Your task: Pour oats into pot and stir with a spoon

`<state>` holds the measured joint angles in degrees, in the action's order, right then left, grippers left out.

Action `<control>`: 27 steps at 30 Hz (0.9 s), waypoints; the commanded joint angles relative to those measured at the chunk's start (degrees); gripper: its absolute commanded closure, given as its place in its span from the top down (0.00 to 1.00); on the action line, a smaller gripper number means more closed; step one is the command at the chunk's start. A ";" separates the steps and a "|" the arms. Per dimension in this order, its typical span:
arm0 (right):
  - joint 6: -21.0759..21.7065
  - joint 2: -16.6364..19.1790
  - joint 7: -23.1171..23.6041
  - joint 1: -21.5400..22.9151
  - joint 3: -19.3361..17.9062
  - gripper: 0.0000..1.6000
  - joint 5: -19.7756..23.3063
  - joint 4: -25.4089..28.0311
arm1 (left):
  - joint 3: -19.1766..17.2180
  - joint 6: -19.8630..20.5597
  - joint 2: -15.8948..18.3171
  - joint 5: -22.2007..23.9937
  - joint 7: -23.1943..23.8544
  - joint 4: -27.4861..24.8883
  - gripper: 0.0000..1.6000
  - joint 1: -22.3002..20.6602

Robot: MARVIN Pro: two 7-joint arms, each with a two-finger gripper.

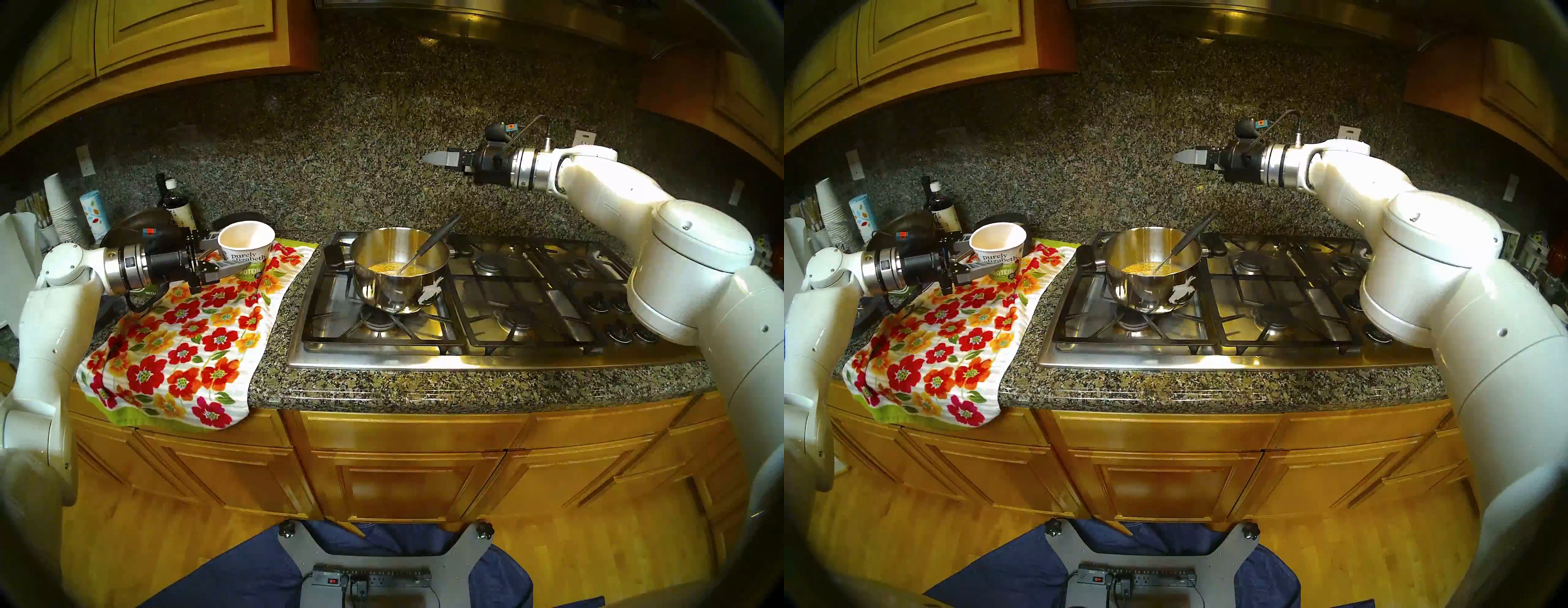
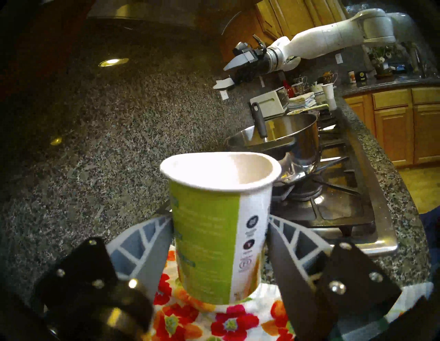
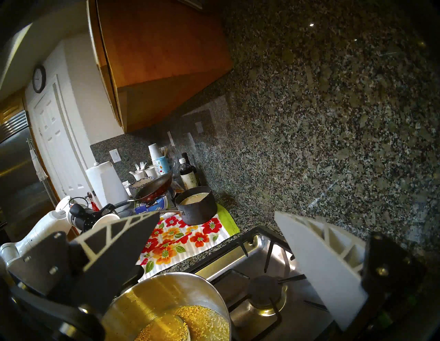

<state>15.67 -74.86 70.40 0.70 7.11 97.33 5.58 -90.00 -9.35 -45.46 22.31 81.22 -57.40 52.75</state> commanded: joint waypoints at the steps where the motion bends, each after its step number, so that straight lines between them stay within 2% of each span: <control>1: 0.10 0.08 -0.01 2.51 -0.55 1.00 0.43 0.15 | 0.61 2.37 -1.14 -1.43 -3.66 -4.42 0.50 -2.64; 10: 0.06 0.08 0.00 2.49 -0.56 1.00 0.41 0.15 | 2.91 4.23 -3.77 -5.42 -7.13 -4.31 0.52 -6.57; 27: 0.04 0.08 0.00 2.48 -0.56 1.00 0.40 0.15 | 7.04 6.57 -8.12 -10.80 -9.93 -4.82 0.56 -11.80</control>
<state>15.67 -74.86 70.40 0.69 7.10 97.30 5.58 -83.05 -3.23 -51.77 11.71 72.51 -60.44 46.49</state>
